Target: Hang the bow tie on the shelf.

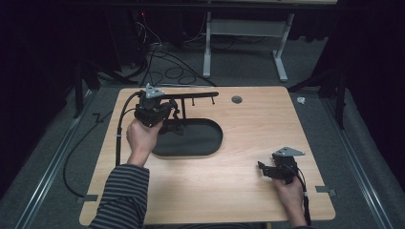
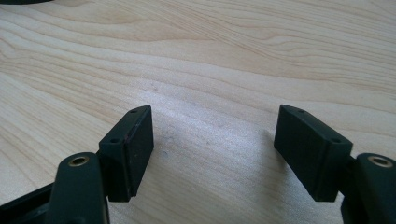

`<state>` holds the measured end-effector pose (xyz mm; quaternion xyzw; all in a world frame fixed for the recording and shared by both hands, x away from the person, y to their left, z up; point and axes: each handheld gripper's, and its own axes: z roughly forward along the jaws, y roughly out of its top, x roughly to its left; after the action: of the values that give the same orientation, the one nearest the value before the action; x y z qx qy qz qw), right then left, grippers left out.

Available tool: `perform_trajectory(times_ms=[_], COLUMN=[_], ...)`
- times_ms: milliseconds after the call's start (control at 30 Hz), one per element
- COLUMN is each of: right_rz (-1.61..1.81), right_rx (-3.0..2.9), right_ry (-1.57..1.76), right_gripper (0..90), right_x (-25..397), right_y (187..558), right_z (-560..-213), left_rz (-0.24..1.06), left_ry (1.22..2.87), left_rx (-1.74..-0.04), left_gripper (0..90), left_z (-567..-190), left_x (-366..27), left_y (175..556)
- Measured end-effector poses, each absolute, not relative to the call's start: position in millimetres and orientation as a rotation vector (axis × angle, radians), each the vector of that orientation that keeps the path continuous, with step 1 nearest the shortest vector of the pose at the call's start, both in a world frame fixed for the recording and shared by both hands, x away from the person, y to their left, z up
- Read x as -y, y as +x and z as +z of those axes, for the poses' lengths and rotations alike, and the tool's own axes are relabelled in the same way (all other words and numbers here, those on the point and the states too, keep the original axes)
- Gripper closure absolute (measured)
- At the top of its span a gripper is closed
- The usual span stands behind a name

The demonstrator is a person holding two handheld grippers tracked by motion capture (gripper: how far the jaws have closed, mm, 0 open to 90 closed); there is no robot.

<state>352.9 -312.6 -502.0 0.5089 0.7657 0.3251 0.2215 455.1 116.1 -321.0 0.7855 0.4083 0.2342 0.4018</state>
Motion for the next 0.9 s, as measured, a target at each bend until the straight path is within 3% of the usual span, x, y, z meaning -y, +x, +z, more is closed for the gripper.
perform_trajectory(times_ms=[900], right_rz=[0.9], right_rx=[-2.115], right_ry=[1.412], right_gripper=[29.5], right_x=[312.5], right_y=[352.7], right_z=[-502.0], left_rz=[0.7], left_ry=[2.009], left_rx=[-1.115], left_gripper=[86.2], left_z=[-330.2], left_x=[-107.5], left_y=[485.4])
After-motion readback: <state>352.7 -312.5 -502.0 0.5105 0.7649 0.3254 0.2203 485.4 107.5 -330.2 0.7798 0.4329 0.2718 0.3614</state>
